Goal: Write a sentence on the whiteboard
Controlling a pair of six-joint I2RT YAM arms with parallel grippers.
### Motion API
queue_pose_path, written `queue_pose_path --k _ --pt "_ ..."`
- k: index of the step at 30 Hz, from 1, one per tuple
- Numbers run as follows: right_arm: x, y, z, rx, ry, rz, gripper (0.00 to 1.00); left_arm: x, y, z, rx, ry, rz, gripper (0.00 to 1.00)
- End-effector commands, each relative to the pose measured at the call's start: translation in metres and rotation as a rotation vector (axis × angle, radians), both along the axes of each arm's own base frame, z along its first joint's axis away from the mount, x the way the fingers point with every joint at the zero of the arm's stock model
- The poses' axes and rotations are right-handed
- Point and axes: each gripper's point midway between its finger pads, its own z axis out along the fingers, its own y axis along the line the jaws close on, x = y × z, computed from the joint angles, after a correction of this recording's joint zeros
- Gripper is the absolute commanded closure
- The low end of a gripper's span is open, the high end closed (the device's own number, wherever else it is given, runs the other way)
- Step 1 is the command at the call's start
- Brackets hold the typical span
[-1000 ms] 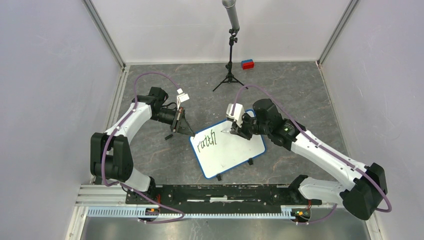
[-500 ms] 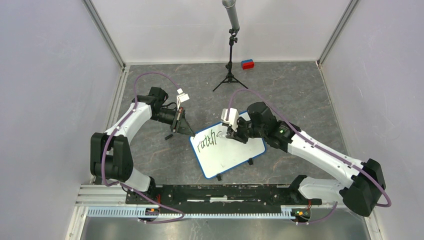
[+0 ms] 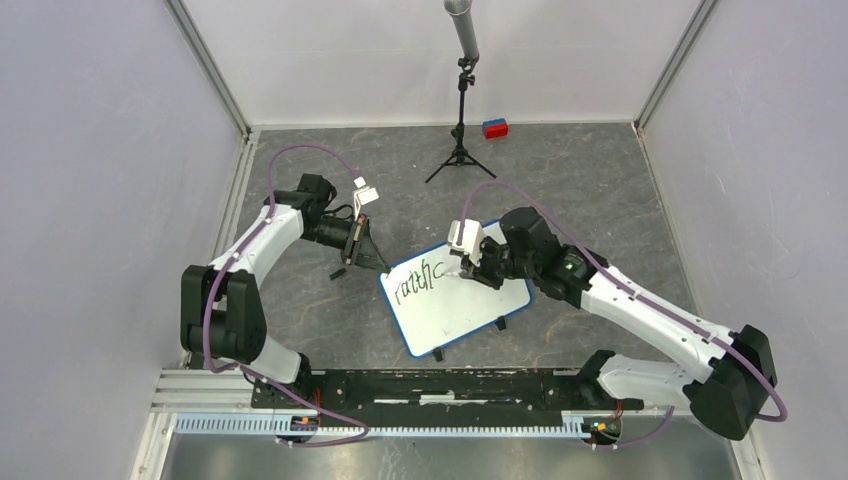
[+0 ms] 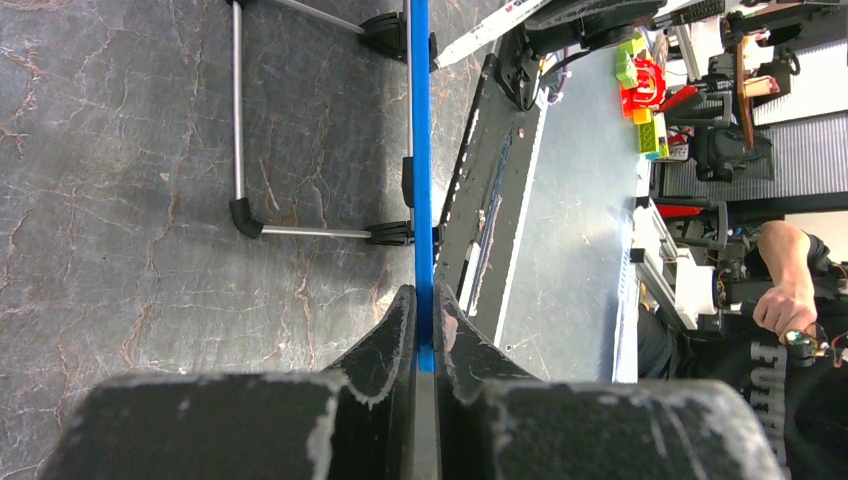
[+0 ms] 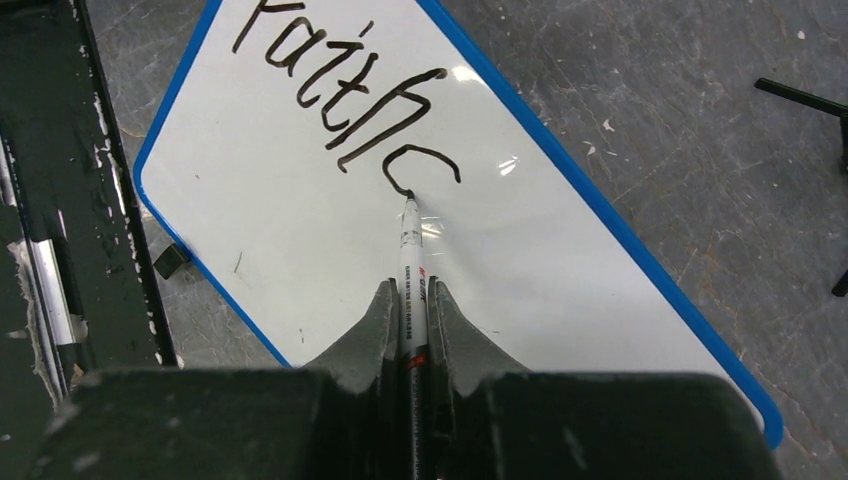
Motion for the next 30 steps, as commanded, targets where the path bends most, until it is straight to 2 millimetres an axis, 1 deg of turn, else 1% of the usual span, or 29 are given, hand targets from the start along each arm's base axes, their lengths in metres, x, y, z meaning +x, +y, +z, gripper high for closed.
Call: queue_pose_path --k 1,5,10,17,22,27,30 --pt "0.024 -0.005 0.03 0.021 -0.098 -0.064 1.0 -0.008 0.0 -0.007 0.006 -0.02 -0.035 0.98" --pt "0.029 -0.001 0.038 0.035 -0.108 -0.069 1.0 -0.008 0.0 -0.007 0.007 -0.023 -0.035 0.97" --pt "0.03 0.001 0.037 0.034 -0.104 -0.066 1.0 -0.008 0.0 -0.007 0.008 -0.024 -0.035 0.98" --pt "0.019 -0.003 0.018 0.014 -0.06 -0.048 1.0 -0.008 0.0 -0.008 0.008 -0.023 -0.036 0.97" --pt "0.007 -0.006 0.004 0.009 -0.017 -0.026 1.0 -0.008 0.0 -0.008 0.011 -0.023 -0.035 0.98" --pt "-0.003 -0.009 -0.006 0.005 0.014 -0.006 1.0 -0.008 0.0 -0.009 0.012 -0.021 -0.035 0.98" --pt "-0.01 -0.007 -0.011 0.006 0.029 0.017 1.0 -0.008 0.0 -0.009 0.012 -0.021 -0.035 0.98"
